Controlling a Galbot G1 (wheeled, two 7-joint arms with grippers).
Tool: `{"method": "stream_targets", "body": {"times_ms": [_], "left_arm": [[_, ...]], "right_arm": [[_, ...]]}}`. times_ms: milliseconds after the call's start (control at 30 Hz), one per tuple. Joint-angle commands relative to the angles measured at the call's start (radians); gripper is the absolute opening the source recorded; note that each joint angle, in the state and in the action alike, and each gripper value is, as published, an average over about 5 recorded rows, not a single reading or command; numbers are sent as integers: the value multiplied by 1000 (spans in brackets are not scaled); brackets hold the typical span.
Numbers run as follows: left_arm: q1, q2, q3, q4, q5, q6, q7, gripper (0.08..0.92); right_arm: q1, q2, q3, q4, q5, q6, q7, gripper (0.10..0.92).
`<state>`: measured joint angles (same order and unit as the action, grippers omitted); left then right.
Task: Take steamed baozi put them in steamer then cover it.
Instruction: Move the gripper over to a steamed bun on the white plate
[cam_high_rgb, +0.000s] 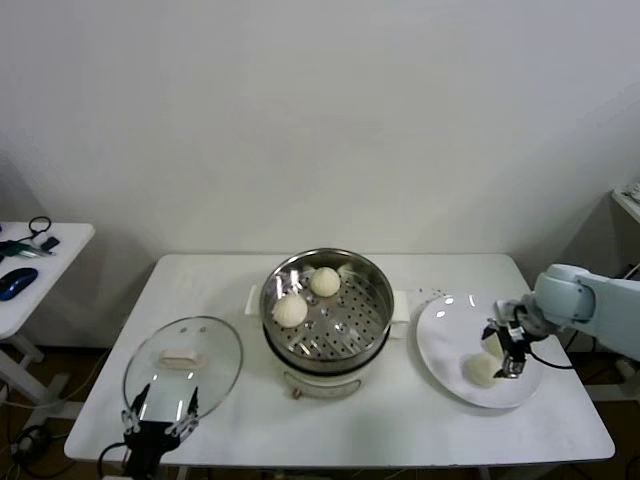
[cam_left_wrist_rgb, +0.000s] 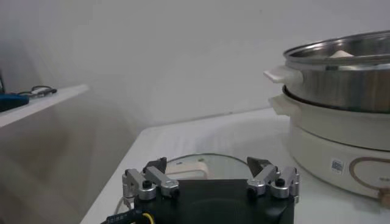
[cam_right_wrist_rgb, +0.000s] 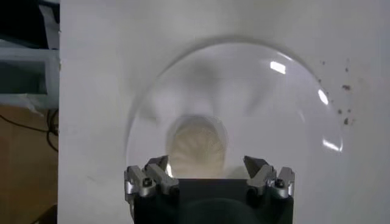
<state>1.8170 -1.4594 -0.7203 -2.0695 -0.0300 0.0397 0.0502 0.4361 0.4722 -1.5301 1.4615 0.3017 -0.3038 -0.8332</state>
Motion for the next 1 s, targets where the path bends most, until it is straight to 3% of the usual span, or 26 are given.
{"method": "stream_targets", "body": {"times_ms": [33,467,1000], "left_arm": [[0,0,0,-2,-1,-1,0,823],[-11,6,-6,0,-4,2,1,823],[-9,-2,-3,-1,-2,-1,0,823]], "right_arm": [[-192,-21,136,-51,-57,-13,18,823],[-249,37,210,-95,-45,-22,42,822],[-131,45,141,-85,-33,2,-6,711]]}}
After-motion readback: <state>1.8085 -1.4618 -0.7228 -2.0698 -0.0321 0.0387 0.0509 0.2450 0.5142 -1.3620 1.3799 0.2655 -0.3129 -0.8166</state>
